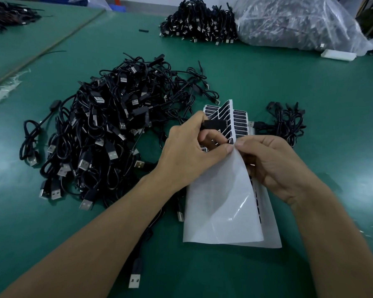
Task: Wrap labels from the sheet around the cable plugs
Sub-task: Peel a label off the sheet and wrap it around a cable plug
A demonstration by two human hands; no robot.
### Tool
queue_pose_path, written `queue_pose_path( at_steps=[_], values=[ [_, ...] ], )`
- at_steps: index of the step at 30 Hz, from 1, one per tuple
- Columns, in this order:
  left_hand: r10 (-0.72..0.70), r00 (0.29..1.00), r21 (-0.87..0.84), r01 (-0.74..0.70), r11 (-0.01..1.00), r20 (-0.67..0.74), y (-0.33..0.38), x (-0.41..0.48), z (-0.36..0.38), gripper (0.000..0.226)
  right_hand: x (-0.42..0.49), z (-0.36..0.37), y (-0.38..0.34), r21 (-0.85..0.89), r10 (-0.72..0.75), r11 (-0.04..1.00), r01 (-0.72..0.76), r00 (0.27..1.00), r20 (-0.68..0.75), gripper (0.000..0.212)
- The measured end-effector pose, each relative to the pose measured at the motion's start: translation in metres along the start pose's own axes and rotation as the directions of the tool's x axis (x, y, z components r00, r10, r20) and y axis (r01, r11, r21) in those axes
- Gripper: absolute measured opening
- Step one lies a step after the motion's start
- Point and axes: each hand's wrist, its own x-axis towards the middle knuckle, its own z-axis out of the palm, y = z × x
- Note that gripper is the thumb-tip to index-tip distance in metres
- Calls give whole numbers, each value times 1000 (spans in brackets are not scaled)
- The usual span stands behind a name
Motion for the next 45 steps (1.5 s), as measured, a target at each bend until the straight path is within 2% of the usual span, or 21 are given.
queue_pose_path(
  at_steps=[6,8,17,20,22,25,27,30,33,45],
  values=[
    [17,1000,8,-17,1000,8,-1,0,0,42,2,1,3,-63,-36,997,33,999,-36,27],
    [32,999,10,-32,999,5,0,0,-1,46,2,1,4,-104,-54,993,49,998,-43,25],
    [-8,1000,-10,8,1000,1,0,2,0,49,-1,2,4,-183,-95,980,82,993,-64,25],
    [-61,997,-36,59,998,-46,-1,2,-1,48,-2,-2,0,-252,-83,967,42,984,-157,33],
    [-123,987,-72,116,991,-99,-2,3,-2,46,-3,-6,-3,-397,-101,918,-5,964,-247,32],
    [-212,963,-127,192,973,-165,-3,5,-3,42,-5,-10,0,-695,-174,708,-121,925,-338,22],
    [-249,953,-152,224,963,-174,-3,7,-4,41,-6,-6,2,-777,-265,615,-139,891,-369,16],
    [-264,950,-125,245,961,-169,-3,7,-4,39,-7,9,3,-860,-526,505,77,818,-235,16],
    [-277,944,-98,263,960,-178,0,7,-4,39,-6,31,8,-906,-638,367,208,766,-83,15],
    [-284,946,-24,284,959,-153,-4,9,-1,41,6,48,22,-910,-634,388,148,759,-147,17]
  ],
)
